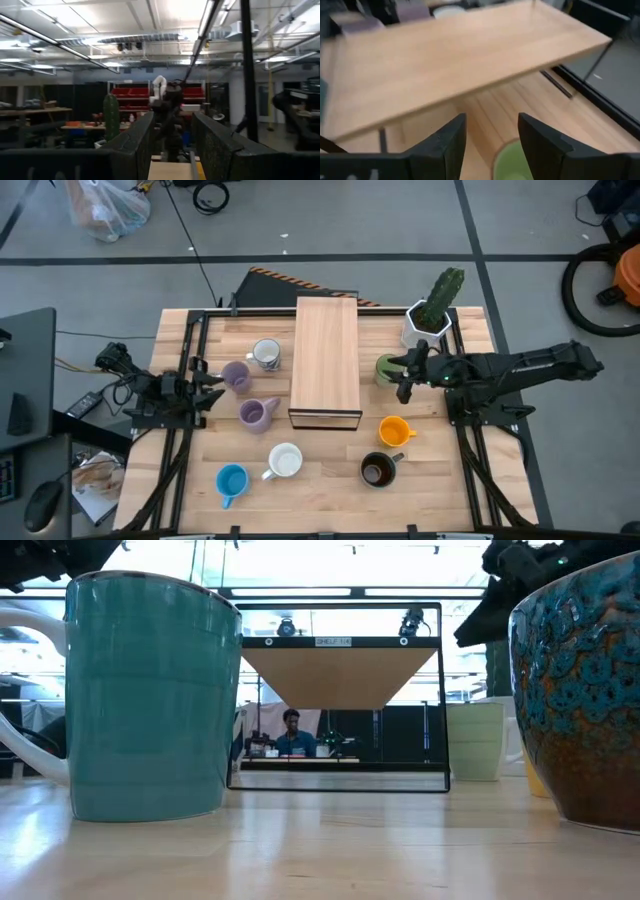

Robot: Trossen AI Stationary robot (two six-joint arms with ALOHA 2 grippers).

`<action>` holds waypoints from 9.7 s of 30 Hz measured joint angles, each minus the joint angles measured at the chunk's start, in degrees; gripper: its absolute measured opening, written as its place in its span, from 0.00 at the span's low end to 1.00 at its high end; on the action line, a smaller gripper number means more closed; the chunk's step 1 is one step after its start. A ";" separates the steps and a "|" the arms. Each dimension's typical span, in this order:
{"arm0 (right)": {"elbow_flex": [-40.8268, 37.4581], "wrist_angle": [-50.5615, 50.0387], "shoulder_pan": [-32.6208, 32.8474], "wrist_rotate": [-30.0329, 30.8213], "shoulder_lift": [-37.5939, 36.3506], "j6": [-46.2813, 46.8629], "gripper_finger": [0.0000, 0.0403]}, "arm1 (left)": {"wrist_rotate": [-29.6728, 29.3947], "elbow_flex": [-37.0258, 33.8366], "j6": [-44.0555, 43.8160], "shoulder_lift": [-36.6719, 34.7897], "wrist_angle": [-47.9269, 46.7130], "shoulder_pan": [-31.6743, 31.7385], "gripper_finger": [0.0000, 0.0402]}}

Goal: Place coffee mugs
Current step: Put the green mug on the shelf

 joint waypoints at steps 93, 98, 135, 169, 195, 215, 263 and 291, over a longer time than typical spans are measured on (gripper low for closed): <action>5.91 -24.20 -23.43 -23.04 19.49 -1.99 0.48 | -3.99 0.00 2.16 0.00 -0.59 0.00 0.35; 5.91 -24.22 -23.43 -22.32 19.49 -2.17 0.40 | -3.99 0.00 2.16 0.00 -0.58 0.00 0.35; 11.22 -25.45 -25.34 -23.95 19.36 -10.06 0.18 | -4.00 0.01 2.62 0.00 -0.62 -0.01 0.35; 33.40 -24.08 -33.92 -26.29 20.07 -23.90 0.18 | -4.01 0.00 3.43 0.00 -0.60 -0.01 0.35; 59.68 -36.50 -40.80 -32.89 49.59 -45.34 0.19 | -4.01 0.02 3.73 0.01 -0.67 -0.02 0.35; 59.70 -33.70 -43.52 -34.81 50.29 -49.21 0.21 | -4.16 0.02 3.91 0.02 -0.67 -0.02 0.35; 59.61 -33.05 -43.12 -24.83 50.17 -31.52 0.35 | -4.17 0.02 3.85 0.00 -0.67 -0.02 0.35; 59.61 -33.55 -41.66 -26.53 50.26 -29.95 0.64 | -4.17 0.02 4.09 0.00 -0.67 -0.01 0.35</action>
